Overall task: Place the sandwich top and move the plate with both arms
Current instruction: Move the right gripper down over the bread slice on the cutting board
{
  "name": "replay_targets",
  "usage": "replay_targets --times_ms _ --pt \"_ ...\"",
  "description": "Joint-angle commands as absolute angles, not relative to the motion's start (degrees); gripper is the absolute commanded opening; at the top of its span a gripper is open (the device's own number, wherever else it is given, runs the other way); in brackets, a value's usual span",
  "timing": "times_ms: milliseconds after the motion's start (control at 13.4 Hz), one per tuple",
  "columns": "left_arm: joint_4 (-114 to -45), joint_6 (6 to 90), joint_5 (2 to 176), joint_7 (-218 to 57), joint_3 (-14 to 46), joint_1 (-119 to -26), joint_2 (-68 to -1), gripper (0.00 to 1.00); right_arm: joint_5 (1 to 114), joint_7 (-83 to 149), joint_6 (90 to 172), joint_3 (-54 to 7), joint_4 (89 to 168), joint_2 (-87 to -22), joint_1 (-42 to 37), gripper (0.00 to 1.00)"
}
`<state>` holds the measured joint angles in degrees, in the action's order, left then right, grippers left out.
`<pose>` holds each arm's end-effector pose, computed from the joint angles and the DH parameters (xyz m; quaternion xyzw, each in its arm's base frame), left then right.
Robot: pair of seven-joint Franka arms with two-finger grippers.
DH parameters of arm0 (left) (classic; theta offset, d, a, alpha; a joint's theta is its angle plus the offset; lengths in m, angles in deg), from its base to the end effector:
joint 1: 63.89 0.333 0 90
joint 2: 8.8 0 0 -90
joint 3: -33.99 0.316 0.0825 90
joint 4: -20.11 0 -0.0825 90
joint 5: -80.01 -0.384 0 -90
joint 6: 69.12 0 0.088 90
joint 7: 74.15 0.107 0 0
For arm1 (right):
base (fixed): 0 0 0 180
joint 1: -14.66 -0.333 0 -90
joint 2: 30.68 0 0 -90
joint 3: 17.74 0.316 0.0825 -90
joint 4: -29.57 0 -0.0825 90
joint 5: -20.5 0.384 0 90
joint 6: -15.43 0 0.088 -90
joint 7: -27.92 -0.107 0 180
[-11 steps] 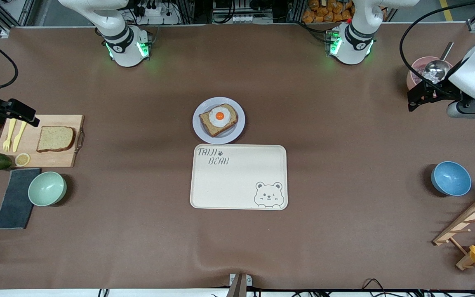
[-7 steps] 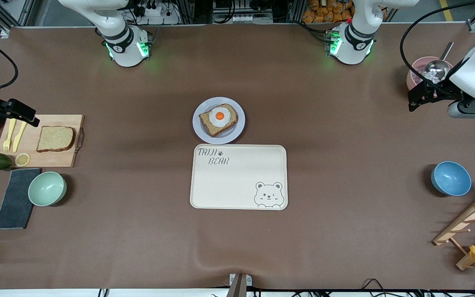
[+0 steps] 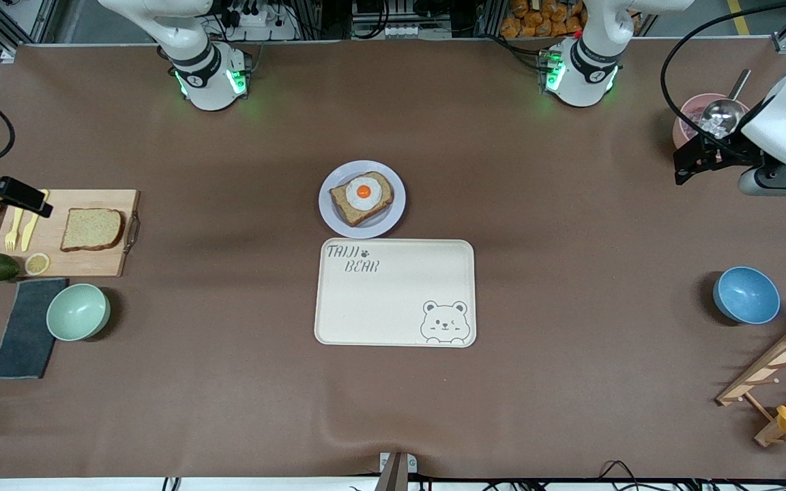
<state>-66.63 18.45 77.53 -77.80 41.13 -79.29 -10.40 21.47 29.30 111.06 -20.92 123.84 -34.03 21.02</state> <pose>0.5540 -0.0767 0.6322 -0.9989 0.0394 0.0041 0.0239 0.5690 -0.0931 0.5646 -0.9972 0.0721 0.0166 0.0084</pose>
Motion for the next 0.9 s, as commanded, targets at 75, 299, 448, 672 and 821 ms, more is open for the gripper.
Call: replay_targets --times_ms 75,299,448,672,821 --pt "-66.3 18.2 78.4 -78.0 41.3 -79.1 -10.6 1.0 23.9 34.0 113.8 -20.3 125.5 -36.1 26.4 1.0" --pt "-66.5 18.2 78.4 -80.0 41.3 -79.2 -10.5 1.0 25.4 39.5 116.0 -20.3 125.5 -40.4 30.7 1.0" --pt "-66.5 18.4 78.4 -80.1 41.3 -79.2 -10.6 1.0 26.5 41.5 116.1 -20.3 125.6 -42.3 32.6 1.0" --pt "-66.4 18.8 79.7 -80.4 41.2 -79.2 -10.6 1.0 28.8 48.1 116.2 -20.3 125.6 -45.9 36.0 1.0" --pt "-66.5 18.8 79.9 -80.4 41.3 -79.1 -10.6 1.0 30.3 52.9 118.9 -20.3 125.6 -49.5 39.3 1.0"
